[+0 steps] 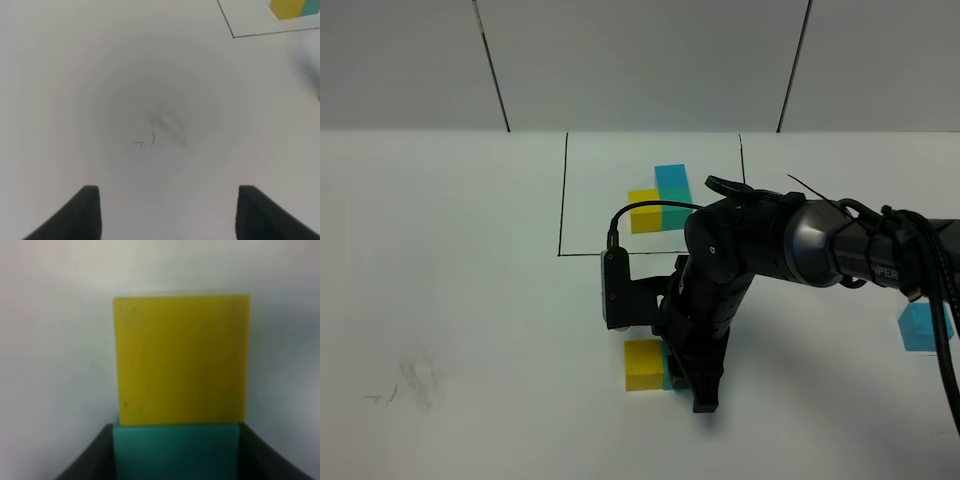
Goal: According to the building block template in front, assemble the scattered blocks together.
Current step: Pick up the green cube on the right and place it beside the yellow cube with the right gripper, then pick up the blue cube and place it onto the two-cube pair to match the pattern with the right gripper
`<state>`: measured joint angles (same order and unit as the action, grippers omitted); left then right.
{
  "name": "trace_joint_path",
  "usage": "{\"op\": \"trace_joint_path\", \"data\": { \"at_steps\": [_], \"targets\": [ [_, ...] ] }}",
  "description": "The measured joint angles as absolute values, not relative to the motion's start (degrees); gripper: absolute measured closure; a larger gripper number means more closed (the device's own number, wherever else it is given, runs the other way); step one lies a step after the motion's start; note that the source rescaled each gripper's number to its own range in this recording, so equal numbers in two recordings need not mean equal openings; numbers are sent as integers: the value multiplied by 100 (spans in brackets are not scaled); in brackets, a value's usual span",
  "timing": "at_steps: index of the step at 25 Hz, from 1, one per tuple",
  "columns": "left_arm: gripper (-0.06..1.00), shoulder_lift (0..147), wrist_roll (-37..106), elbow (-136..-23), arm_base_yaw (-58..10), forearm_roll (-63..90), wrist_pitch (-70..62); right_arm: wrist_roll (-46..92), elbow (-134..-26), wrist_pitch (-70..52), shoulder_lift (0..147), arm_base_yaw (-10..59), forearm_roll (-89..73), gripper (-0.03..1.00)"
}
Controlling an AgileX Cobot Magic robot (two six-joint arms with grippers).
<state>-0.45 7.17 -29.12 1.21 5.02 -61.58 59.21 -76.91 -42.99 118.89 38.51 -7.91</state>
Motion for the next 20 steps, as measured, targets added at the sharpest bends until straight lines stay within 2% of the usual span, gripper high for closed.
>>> {"op": "trace_joint_path", "data": {
  "at_steps": [3, 5, 11, 14, 17, 20],
  "targets": [
    [65, -45, 717, -2912, 121, 502, -6158, 5919, -7707, -4314, 11889, 3851, -786, 74],
    [65, -45, 717, -2912, 121, 502, -6158, 5908, -7707, -4320, 11889, 3851, -786, 70],
    [65, -45, 712, -2912, 121, 502, -6158, 5796, -7707, -4330, 11889, 3851, -786, 40],
    [65, -45, 712, -2912, 121, 502, -6158, 5634, -7707, -4372, 11847, 3851, -772, 28],
    [65, -45, 712, -2912, 121, 502, -6158, 5127, -7707, -4534, 11650, 3851, -634, 19],
    [65, -45, 712, -2912, 121, 502, -6158, 4098, -7707, -4629, 11306, 3788, -311, 15]
  ]
}}
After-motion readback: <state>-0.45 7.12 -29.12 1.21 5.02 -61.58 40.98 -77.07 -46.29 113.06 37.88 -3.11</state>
